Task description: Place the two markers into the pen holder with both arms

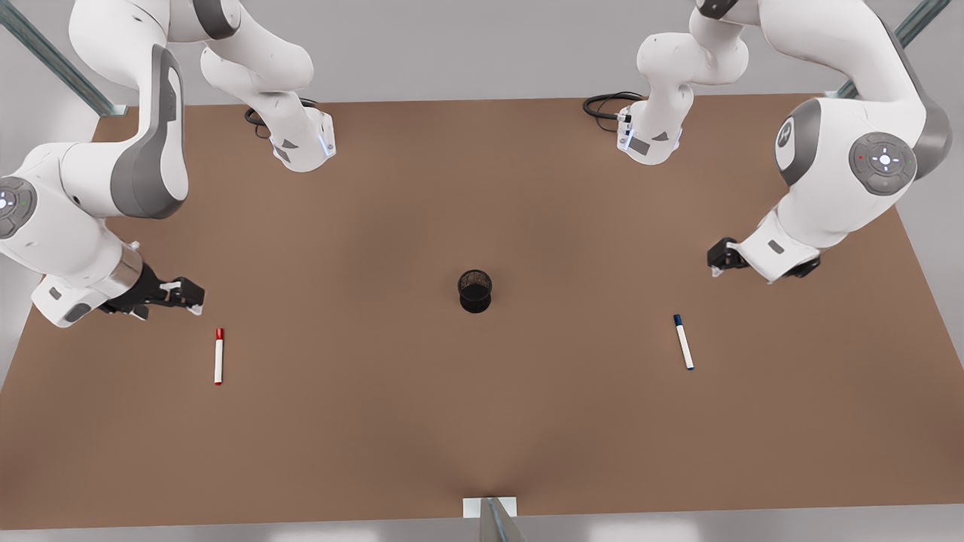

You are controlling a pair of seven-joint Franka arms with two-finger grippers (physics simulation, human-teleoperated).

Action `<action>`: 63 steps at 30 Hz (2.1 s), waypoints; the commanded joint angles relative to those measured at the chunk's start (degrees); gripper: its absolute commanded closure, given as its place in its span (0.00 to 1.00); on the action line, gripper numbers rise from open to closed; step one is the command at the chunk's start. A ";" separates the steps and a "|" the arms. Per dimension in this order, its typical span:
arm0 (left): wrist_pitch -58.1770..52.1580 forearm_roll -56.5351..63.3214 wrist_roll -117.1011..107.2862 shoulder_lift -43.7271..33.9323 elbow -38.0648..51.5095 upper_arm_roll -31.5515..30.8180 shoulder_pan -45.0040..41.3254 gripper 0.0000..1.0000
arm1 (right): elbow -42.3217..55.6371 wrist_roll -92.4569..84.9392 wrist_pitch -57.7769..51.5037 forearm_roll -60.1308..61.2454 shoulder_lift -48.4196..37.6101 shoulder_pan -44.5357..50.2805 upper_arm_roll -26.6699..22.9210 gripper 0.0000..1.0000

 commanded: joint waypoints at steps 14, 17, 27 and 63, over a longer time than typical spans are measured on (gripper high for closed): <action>26.08 -0.44 -16.03 12.39 -9.55 0.42 3.59 0.00 | -0.15 -2.99 17.84 0.39 16.63 -2.33 -0.09 0.00; 32.59 -0.44 -17.43 14.50 -13.68 0.42 4.39 0.16 | -0.15 -2.90 22.59 0.39 21.73 -1.62 1.32 0.00; 38.22 -0.53 -17.96 20.48 -16.85 0.42 6.93 0.35 | -12.28 -5.53 34.72 0.12 25.60 -8.12 1.32 0.00; 43.23 -0.88 -9.00 30.15 -16.41 0.42 7.02 0.53 | -17.55 -17.49 40.44 -0.05 27.71 -13.31 1.32 0.44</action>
